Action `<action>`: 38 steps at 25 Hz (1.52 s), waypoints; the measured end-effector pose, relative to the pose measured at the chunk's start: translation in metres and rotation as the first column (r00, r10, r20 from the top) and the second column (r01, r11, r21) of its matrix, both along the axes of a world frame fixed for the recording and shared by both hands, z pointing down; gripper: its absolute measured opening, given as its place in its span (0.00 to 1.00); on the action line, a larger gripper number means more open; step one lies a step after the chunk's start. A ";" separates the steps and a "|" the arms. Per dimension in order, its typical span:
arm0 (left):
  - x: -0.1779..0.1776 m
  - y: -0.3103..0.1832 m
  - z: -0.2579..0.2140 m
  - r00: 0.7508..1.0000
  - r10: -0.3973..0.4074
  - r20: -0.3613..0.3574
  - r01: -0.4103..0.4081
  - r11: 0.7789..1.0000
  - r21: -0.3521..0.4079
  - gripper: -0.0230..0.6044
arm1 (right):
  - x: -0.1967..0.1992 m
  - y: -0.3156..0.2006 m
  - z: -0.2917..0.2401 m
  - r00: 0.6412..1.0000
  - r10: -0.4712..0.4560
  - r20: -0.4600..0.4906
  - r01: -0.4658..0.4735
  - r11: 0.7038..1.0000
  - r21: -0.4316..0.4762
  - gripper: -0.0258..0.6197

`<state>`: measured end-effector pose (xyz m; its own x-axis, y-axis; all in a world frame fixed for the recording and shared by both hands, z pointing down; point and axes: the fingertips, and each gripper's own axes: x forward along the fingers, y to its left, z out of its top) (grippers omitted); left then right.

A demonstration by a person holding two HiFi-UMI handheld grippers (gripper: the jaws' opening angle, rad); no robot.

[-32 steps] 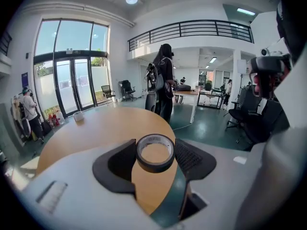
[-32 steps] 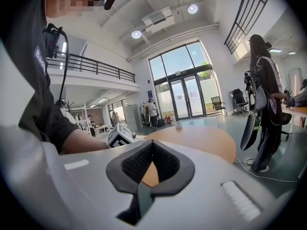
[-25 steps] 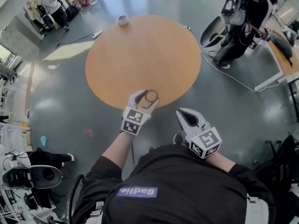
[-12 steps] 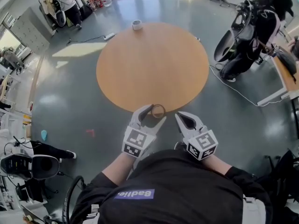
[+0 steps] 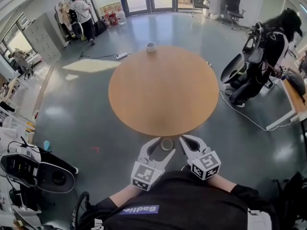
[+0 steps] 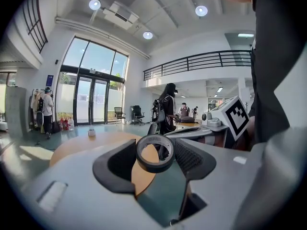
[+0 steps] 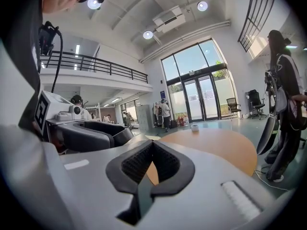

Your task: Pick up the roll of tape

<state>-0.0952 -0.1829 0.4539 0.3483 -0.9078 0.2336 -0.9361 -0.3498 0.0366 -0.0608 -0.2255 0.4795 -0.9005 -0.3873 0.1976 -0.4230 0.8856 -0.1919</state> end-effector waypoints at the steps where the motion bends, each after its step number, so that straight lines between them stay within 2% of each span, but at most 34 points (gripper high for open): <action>1: -0.002 0.003 0.000 1.000 0.000 0.003 0.000 1.000 0.001 0.48 | -0.002 0.003 -0.001 1.000 -0.004 -0.002 0.004 1.000 0.001 0.05; 9: -0.016 0.040 -0.006 1.000 -0.002 -0.001 0.002 0.999 0.038 0.48 | -0.011 0.042 0.002 0.999 0.025 -0.031 -0.025 1.000 -0.001 0.05; 13: -0.014 0.061 0.000 1.000 0.014 -0.004 -0.013 0.998 0.057 0.48 | -0.001 0.066 0.004 0.997 0.067 -0.046 -0.067 0.998 0.004 0.05; 17: -0.008 0.076 0.009 0.999 0.012 -0.037 -0.010 0.999 0.050 0.48 | 0.014 0.083 0.012 0.994 0.081 -0.067 -0.081 0.997 0.000 0.05; 21: 0.003 0.094 -0.004 1.000 -0.003 -0.021 0.005 0.997 0.071 0.48 | 0.028 0.100 0.000 0.996 0.083 -0.038 -0.082 0.996 0.015 0.05; 26: 0.034 0.132 -0.021 0.998 -0.060 -0.004 0.060 0.992 0.108 0.48 | 0.064 0.133 -0.009 0.998 0.057 0.002 -0.057 0.998 0.037 0.05; 31: 0.091 0.178 -0.032 0.995 -0.102 -0.011 0.102 0.987 0.126 0.48 | 0.126 0.180 -0.013 0.999 0.036 0.032 -0.037 0.999 0.033 0.05; 36: 0.157 0.217 -0.029 0.994 -0.108 -0.018 0.109 0.991 0.077 0.48 | 0.190 0.222 0.007 0.998 0.034 0.045 -0.033 0.999 -0.032 0.05; 38: 0.170 0.229 -0.042 0.992 -0.125 -0.017 0.126 0.990 0.063 0.48 | 0.204 0.235 0.002 0.998 0.030 0.059 -0.028 0.999 -0.039 0.05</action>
